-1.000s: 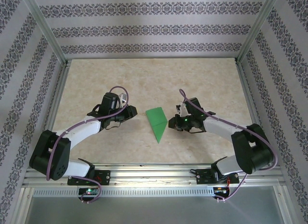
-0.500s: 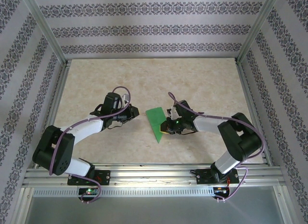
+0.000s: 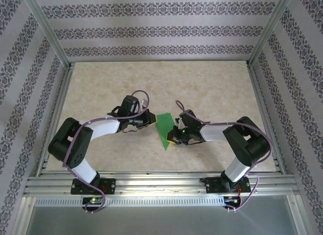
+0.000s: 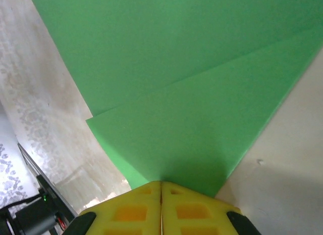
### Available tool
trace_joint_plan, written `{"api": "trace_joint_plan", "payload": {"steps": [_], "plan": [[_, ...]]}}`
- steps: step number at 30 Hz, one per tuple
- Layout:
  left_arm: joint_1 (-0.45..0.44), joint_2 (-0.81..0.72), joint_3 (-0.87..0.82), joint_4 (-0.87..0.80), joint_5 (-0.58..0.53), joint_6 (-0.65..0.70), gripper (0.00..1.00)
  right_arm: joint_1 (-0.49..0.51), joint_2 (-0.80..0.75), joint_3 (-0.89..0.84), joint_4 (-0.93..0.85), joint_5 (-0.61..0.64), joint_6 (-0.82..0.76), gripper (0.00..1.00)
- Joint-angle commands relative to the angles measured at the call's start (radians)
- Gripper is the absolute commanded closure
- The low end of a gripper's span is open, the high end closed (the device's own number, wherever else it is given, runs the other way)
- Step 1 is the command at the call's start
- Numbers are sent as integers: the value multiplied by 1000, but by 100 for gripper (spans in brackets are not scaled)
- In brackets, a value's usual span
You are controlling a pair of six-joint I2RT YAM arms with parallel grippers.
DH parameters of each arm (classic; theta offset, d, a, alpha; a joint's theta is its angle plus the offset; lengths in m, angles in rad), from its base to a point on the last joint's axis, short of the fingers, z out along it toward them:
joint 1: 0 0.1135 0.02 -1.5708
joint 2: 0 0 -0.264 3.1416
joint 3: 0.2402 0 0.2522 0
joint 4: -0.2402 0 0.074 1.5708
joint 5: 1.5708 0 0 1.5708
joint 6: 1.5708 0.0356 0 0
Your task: Fold a paper plane with a square sheet of paper (pick it up from the middle)
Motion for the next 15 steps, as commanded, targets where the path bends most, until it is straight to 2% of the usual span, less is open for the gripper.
{"api": "trace_joint_plan", "payload": {"steps": [1, 4, 9, 12, 15], "plan": [[-24, 66, 34, 83, 5, -60, 94, 26, -11, -40, -20, 133, 109, 91], [-40, 129, 64, 125, 11, -95, 95, 48, -21, -22, -38, 141, 117, 91], [-44, 194, 98, 100, -25, -82, 96, 68, -22, -11, -40, 160, 147, 90], [-46, 246, 105, 156, 12, -100, 96, 72, -28, -25, -17, 158, 166, 89], [-45, 264, 109, 97, -14, -74, 97, 71, -62, -47, 0, 167, 163, 85]]}}
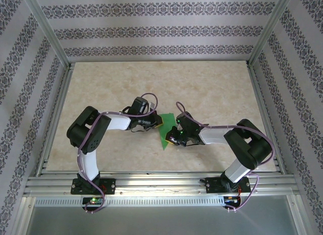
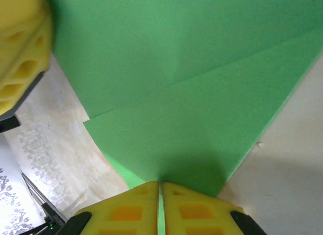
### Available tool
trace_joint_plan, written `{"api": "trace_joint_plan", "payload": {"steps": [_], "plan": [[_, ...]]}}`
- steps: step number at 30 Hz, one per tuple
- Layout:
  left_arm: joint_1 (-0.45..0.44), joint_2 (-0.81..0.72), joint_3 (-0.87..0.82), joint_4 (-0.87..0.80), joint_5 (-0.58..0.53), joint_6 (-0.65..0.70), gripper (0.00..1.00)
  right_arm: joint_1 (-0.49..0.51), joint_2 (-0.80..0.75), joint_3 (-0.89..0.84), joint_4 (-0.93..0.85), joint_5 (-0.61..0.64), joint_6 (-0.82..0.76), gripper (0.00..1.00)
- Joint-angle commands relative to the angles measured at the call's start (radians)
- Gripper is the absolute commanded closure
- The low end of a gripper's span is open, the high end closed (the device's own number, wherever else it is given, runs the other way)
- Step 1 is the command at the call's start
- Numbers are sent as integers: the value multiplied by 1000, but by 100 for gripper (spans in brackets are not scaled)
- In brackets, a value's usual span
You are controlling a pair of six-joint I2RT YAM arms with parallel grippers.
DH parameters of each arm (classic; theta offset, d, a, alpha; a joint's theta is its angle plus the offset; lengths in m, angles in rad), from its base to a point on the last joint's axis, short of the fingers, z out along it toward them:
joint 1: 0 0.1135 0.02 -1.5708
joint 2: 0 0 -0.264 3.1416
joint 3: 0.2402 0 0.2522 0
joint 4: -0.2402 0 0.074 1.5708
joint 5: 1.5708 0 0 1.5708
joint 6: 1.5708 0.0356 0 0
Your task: Fold a paper plane with a square sheet of paper (pick it up from the middle)
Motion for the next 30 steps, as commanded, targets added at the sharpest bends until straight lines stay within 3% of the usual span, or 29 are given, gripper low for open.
{"api": "trace_joint_plan", "payload": {"steps": [1, 7, 11, 15, 30], "plan": [[-7, 16, -1, 3, -26, 7, 98, 10, -43, -31, -21, 42, 0, 83], [-7, 17, -56, -9, -33, 41, 100, -69, -139, 18, -154, 22, -152, 71], [-7, 22, -74, 12, 0, 62, 100, -188, -150, -22, -134, -37, -163, 68], [-7, 23, -68, -19, 29, 108, 100, -244, -144, -14, -129, -85, -189, 67], [-7, 34, -31, -73, 71, 169, 100, -266, -37, 30, -73, -136, -163, 67]]}}
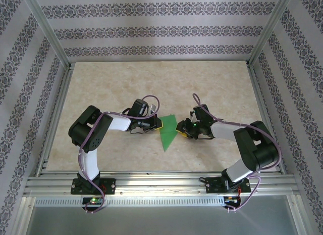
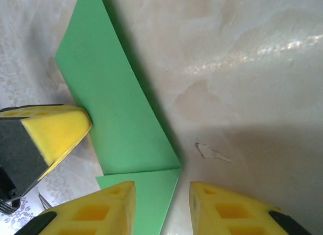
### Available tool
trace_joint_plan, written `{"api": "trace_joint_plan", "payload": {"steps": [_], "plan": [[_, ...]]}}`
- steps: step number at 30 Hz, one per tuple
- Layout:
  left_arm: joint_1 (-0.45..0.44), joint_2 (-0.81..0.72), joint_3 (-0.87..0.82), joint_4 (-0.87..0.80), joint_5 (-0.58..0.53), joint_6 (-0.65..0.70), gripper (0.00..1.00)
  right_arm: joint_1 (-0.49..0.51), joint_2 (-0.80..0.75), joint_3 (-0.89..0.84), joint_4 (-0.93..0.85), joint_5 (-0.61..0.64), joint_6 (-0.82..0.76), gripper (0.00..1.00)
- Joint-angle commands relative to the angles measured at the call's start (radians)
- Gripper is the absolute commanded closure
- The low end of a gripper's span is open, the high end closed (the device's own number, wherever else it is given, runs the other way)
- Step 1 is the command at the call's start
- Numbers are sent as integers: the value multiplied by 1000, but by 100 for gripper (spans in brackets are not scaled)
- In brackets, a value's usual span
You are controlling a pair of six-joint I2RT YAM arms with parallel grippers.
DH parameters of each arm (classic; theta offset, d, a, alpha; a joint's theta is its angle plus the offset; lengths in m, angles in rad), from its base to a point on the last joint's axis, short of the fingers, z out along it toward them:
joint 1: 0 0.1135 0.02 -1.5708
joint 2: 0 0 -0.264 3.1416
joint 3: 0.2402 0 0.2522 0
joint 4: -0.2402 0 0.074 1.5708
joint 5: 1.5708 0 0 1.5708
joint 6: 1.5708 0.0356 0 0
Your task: Fold a paper plane with a square sheet of paper (pick it up from the middle)
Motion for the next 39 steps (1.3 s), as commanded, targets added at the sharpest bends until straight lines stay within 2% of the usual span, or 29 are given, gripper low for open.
{"api": "trace_joint_plan", "payload": {"steps": [1, 9, 19, 24, 27, 32, 39], "plan": [[-8, 23, -3, -81, 36, 28, 100, -3, 19, 29, 25, -41, 0, 67], [-8, 24, -1, -81, 39, 27, 100, -3, 35, 28, 40, -40, -7, 67], [-8, 23, 6, -98, 33, 35, 100, -14, 32, 1, 161, -93, 5, 67], [-8, 20, 11, -113, 30, 41, 100, -30, 9, 23, 21, 7, -59, 67], [-8, 13, 9, -122, 21, 47, 100, -51, 11, 31, -6, 16, -74, 66], [-8, 21, 14, -117, 27, 43, 100, -69, 31, 37, 14, -24, -78, 66], [-8, 21, 22, -109, 29, 35, 100, -51, 62, 42, 43, -91, -82, 72]]}}
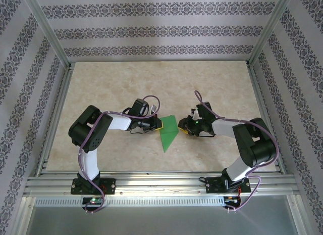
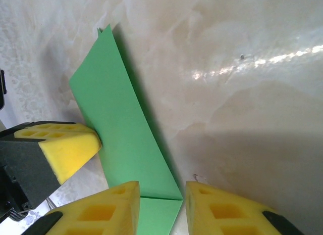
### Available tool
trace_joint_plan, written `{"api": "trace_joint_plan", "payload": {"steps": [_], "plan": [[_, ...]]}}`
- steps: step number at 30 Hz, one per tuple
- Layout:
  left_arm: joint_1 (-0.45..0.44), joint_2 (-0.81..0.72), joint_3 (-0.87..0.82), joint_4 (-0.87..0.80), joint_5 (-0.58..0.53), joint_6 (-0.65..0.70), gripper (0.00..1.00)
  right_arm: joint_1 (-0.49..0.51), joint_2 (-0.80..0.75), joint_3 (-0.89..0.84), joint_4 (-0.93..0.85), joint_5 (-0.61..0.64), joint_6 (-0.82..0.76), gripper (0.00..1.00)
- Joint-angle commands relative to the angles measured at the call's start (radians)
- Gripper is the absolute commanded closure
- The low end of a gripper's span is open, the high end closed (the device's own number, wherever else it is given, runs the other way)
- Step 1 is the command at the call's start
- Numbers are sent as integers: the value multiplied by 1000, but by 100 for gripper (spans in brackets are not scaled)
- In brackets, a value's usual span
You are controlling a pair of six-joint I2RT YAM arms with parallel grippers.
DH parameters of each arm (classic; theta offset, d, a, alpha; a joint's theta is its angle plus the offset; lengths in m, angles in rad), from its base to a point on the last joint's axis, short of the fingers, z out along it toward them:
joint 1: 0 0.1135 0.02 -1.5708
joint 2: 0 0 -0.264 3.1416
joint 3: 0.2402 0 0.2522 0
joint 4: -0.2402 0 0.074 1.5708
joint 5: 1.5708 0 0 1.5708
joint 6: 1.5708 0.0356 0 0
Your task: Fold a paper plane with a square sheet of paper (pick it up from the middle)
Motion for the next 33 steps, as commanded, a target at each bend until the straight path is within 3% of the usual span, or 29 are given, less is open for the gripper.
{"api": "trace_joint_plan", "payload": {"steps": [1, 21, 27, 33], "plan": [[-8, 22, 5, -62, 21, 10, 100, 15, 19, 19, 9, -37, -25, 72], [-8, 22, 3, -50, 26, 3, 100, 42, 31, 16, 13, -33, -3, 71], [-8, 14, -5, -53, 13, 2, 100, 36, -35, -9, -31, 53, 0, 69], [-8, 12, -7, -53, 10, 2, 100, 33, -22, -23, -3, 39, 12, 70]]}}
